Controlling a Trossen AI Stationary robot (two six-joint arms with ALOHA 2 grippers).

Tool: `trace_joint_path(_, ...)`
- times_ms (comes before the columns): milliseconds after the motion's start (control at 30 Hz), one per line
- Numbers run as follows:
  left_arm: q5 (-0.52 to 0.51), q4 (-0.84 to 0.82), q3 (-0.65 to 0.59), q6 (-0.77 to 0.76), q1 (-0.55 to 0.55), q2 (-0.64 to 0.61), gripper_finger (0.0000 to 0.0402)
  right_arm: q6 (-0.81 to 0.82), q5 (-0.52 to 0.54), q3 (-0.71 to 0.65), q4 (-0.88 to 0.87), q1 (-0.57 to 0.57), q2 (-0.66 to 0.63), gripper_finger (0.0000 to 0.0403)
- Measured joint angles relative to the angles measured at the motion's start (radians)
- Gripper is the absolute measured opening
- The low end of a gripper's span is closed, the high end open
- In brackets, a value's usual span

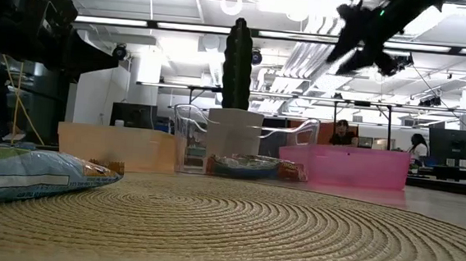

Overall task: Pick and place Granola Bars by type
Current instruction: Put the yellow granola bar into the red bin

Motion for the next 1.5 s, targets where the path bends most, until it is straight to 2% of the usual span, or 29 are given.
trace_joint_path(267, -0.001, 0.0, 0.0, 0.0, 0.0, 0.0, 0.0001, 0.048, 0.001, 0.0, -0.004, 0.148, -0.148, 0.015)
trace_joint_path(567, -0.001, 0.001, 0.0, 0.0, 0.0, 0.0, 0.0001, 0.036, 0.002, 0.0, -0.032, 0.349, -0.151, 0.0138)
trace_joint_path(667, -0.001, 0.001, 0.0, 0.0, 0.0, 0.0, 0.0001, 0.037, 0.03, 0.0, -0.046, 0.394, -0.145, 0.0137)
trace_joint_path(833, -0.001, 0.003, 0.0, 0.0, 0.0, 0.0, 0.0001, 0.018, 0.137, 0.0, -0.055, 0.458, -0.142, 0.0134)
trace_joint_path(1033, -0.008, 0.058, 0.015, -0.027, 0.0, -0.001, 0.0001, -0.008, 0.193, -0.038, -0.043, 0.52, -0.143, 0.0088)
trace_joint_path(1133, -0.009, 0.054, 0.064, -0.034, 0.0, 0.0, 0.0001, -0.008, 0.193, -0.101, 0.011, 0.546, -0.143, 0.0052)
trace_joint_path(1267, -0.01, 0.024, 0.139, -0.058, 0.0, 0.0, 0.0001, 0.011, 0.184, -0.234, 0.185, 0.573, -0.152, 0.0007)
trace_joint_path(1367, -0.01, -0.048, 0.233, -0.121, 0.0, 0.001, 0.0001, 0.047, 0.181, -0.352, 0.353, 0.588, -0.173, 0.0009)
trace_joint_path(1500, -0.011, -0.248, 0.399, -0.224, 0.0, 0.039, 0.0001, 0.098, 0.177, -0.491, 0.505, 0.606, -0.219, 0.0003)
